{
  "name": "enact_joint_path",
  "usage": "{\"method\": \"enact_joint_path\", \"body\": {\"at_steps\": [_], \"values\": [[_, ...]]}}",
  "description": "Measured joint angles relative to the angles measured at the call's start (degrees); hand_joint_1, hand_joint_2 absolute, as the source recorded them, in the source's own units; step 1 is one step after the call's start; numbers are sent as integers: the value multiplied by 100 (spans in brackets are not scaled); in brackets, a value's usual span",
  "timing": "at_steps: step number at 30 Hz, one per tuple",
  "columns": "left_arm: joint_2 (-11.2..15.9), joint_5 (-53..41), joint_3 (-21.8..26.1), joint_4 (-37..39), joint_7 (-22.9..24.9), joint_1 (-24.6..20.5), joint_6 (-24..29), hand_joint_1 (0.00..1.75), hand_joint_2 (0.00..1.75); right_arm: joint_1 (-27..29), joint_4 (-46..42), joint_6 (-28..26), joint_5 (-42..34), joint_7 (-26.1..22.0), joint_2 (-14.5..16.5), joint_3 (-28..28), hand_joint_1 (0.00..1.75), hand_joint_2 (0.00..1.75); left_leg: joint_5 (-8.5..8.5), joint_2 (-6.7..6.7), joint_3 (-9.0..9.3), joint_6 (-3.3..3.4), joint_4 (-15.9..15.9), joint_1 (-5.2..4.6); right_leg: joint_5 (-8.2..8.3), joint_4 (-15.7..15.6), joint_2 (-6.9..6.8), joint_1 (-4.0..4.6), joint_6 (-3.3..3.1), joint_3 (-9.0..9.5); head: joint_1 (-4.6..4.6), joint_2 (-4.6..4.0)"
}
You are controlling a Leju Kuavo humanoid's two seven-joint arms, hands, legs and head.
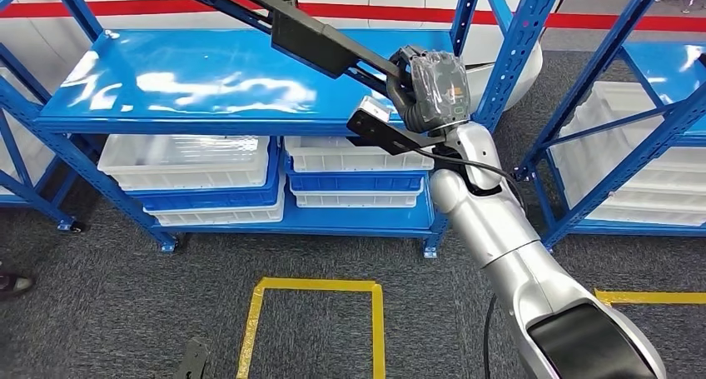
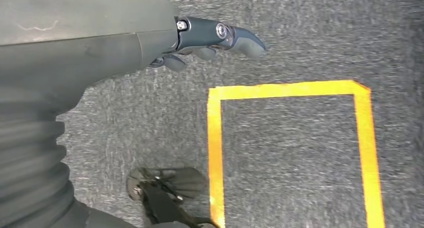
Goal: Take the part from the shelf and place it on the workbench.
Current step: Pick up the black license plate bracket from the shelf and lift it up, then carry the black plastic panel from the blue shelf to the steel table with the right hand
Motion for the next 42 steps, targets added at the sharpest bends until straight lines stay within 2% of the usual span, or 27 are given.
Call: {"method": "enact_joint_path", "body": {"at_steps": [2, 3, 5, 6, 8, 10, 11, 12, 13, 15, 17, 19, 21, 22, 23, 25, 26, 27, 28, 29, 32, 34, 36, 37, 38, 40, 42], "values": [[2, -3, 0, -4, 1, -24, -3, 0, 175, -8, -11, 3, 4, 3, -1, -14, 175, 175, -121, -25, 532, 52, -738, -18, 93, 26, -6, 16, 84, -89, 13, 0], [2, -3, 0, -6, 2, -32, -4, 0, 175, -16, -16, 6, 8, 4, 5, -21, 175, 175, -195, -37, 633, 96, -925, -45, 141, 22, -11, 26, 133, -105, 18, 1], [0, -2, 1, -8, 3, -32, -5, 0, 175, -31, -19, 12, 16, 4, 11, -28, 175, 175, -115, -31, 608, 224, -1007, -82, 242, -14, -20, 34, 224, -133, 30, 1], [-4, 0, 1, -8, 3, -33, -4, 0, 175, -36, -19, 14, 19, 4, 7, -31, 175, 175, -38, -17, 566, 290, -1039, -91, 208, 20, -17, 33, 245, -182, 28, 1], [-9, 4, 4, -8, 4, -34, -1, 0, 175, -36, -19, 16, 25, 4, -12, -37, 175, 175, 145, 12, 432, 410, -1098, -94, -150, 394, -10, 32, 199, -380, 44, 0], [-8, 12, 12, -9, 4, -29, 6, 0, 175, -34, -19, 17, 28, 4, -26, -40, 175, 175, 304, 18, 232, 458, -1099, -122, -678, 1193, -7, 25, 125, -622, 55, 0], [-7, 18, 16, -9, 4, -23, 9, 0, 175, -28, -18, 18, 29, 4, -31, -40, 175, 175, 384, 18, 126, 462, -1097, -131, -824, 1572, -6, 24, 135, -688, 55, 0], [-9, 22, 19, -9, 4, -17, 13, 0, 175, -22, -17, 19, 30, 4, -35, -40, 175, 175, 469, 19, 16, 461, -1094, -139, -849, 1814, -6, 26, 174, -676, 55, 0], [-11, 26, 20, -9, 4, -13, 16, 0, 175, -19, -17, 19, 29, 3, -38, -40, 175, 175, 552, 18, -90, 456, -1092, -148, -774, 1863, -5, 35, 226, -566, 56, 0], [-15, 34, 21, -9, 4, -5, 22, 0, 175, -22, -17, 19, 28, 1, -37, -40, 175, 175, 711, 11, -277, 431, -1086, -161, -603, 1386, -4, 65, 258, -49, 54, 0], [-17, 42, 25, -9, 3, 2, 31, 0, 175, -40, -20, 17, 27, -1, -16, -42, 175, 175, 864, 9, -402, 380, -1094, -179, -735, 465, -4, 128, 164, 646, 40, 0], [-20, 44, 32, -8, 2, 14, 38, 0, 175, -53, -20, 16, 22, -4, 6, -40, 175, 175, 1034, 14, -455, 322, -1160, -186, -848, -60, 2, 176, 95, 922, 24, 0], [-20, 45, 43, -6, 1, 43, 39, 0, 175, -46, -13, 17, 16, -8, 13, -38, 175, 175, 1089, 8, -497, 262, -1209, -165, -725, -110, 3, 117, 36, 830, 16, 0], [-20, 47, 48, -6, 0, 62, 39, 0, 175, -42, -9, 17, 14, -9, 20, -38, 175, 175, 944, 4, -543, 227, -1121, -150, -653, -127, -4, 82, -24, 801, 9, 0], [-19, 49, 50, -5, -1, 80, 39, 0, 175, -38, -6, 17, 13, -9, 29, -39, 175, 175, 701, -1, -609, 189, -926, -133, -576, -143, -12, 47, -78, 763, -1, 0], [-18, 53, 54, -6, -2, 96, 40, 0, 175, -43, 0, 17, 8, -15, 56, -38, 175, 175, 78, -4, -800, 107, -139, -96, -435, -138, -21, 42, -131, 638, -16, 0], [-18, 53, 56, -6, -2, 96, 41, 0, 175, -43, 7, 17, 4, -20, 66, -38, 175, 175, -99, -6, -872, 66, 270, -76, -372, -132, -21, 39, -122, 564, -22, 0], [-16, 54, 59, -6, -2, 95, 43, 0, 175, -43, 16, 17, 1, -24, 73, -38, 175, 175, -164, -4, -882, 27, 564, -51, -318, -120, -21, 32, -101, 489, -22, 0], [-15, 54, 62, -6, -2, 95, 45, 0, 175, -42, 28, 17, -2, -26, 76, -38, 175, 175, -110, -1, -788, -5, 631, -23, -277, -102, -21, 19, -73, 422, -24, 0], [-13, 55, 64, -6, -2, 95, 48, 0, 175, -41, 38, 16, -3, -26, 76, -38, 175, 175, 2, 2, -571, -35, 452, 8, -246, -71, -21, 0, -42, 360, -25, 0], [-13, 54, 67, -7, -2, 80, 53, 0, 175, -52, 49, 9, -3, -27, 83, -40, 175, 175, 86, -17, 239, -85, -624, 51, -185, 55, -20, -3, 58, 185, -31, 0], [-14, 50, 68, -7, -2, 73, 54, 0, 175, -59, 56, 5, -4, -31, 90, -43, 175, 175, 28, -38, 356, -38, -867, 5, -119, 82, -20, 26, 157, 116, -30, 0], [-16, 44, 69, -7, -1, 71, 52, 0, 175, -57, 67, 2, -5, -33, 77, -48, 175, 175, 110, -23, 294, 92, -909, -26, -74, 79, -18, 37, 266, 65, -26, 0], [-18, 39, 71, -7, -1, 64, 50, 0, 175, -57, 72, -1, -5, -33, 63, -53, 175, 175, 171, -13, 258, 182, -940, -38, -148, 151, -15, 40, 277, -3, -22, 0], [-17, 33, 73, -8, 1, 55, 49, 0, 175, -58, 77, -4, -5, -33, 45, -62, 175, 175, 238, -3, 208, 273, -974, -45, -305, 343, -12, 42, 259, -106, -7, 0], [-12, 21, 77, -9, 2, 41, 46, 0, 175, -58, 86, -10, -5, -34, 15, -78, 175, 175, 363, 5, 71, 395, -996, -71, -776, 1055, -8, 32, 181, -371, 20, 0], [-12, 10, 79, -9, 5, 40, 43, 0, 175, -51, 102, -11, -5, -35, -11, -86, 175, 175, 486, 7, -84, 434, -994, -107, -1034, 1735, -7, 28, 199, -514, 30, 1]]}}
